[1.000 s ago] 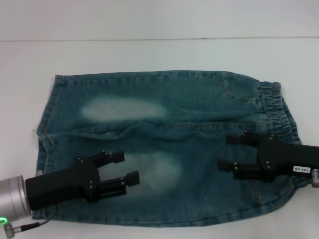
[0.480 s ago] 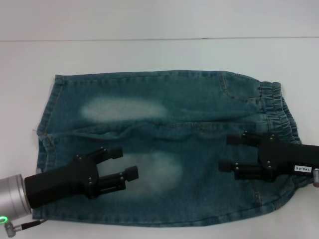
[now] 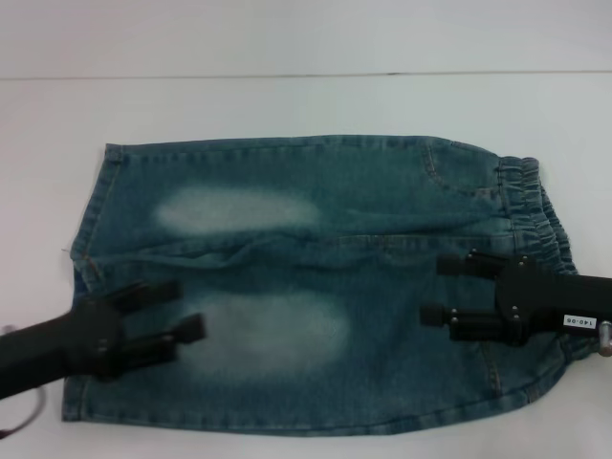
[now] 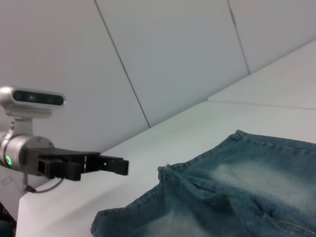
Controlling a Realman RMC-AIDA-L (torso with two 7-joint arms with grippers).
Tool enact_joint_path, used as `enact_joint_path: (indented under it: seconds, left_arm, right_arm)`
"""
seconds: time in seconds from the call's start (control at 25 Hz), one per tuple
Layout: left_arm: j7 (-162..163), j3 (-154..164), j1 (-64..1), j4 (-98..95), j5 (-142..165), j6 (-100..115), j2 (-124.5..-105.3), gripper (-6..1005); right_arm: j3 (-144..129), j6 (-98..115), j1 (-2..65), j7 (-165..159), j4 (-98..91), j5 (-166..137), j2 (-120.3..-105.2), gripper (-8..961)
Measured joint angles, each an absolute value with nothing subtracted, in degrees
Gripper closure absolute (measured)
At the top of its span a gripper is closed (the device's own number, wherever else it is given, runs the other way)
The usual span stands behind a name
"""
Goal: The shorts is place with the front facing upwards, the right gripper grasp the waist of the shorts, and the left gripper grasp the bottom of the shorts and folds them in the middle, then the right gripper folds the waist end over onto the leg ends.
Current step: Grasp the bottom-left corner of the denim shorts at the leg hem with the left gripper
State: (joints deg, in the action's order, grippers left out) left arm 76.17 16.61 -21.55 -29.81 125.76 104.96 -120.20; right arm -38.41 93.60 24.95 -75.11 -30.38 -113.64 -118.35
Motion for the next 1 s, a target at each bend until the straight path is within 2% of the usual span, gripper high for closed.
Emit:
enact_joint_path:
  seconds: [0.4,0.56,1.0]
  left_arm:
    - [89.1,16.1,-12.4,-48.3,126.0,106.4,-118.98,124]
    - [89.3,16.6,-12.4,-48.3,128.9,104.6,-118.66,125]
    - [89.5,17.4,-14.1,-48.4,137.4,99.7,-120.30,123]
  right_arm:
    - [-38.7,92.9,24.2,-75.0,-30.4,-113.6,-118.65,65]
    - [-38.7,92.7,24.3,-74.9,-30.4,-113.6,-118.65,67]
    - [-38.7,92.6,24.2,-75.0,-30.4,-113.6,-118.50,74]
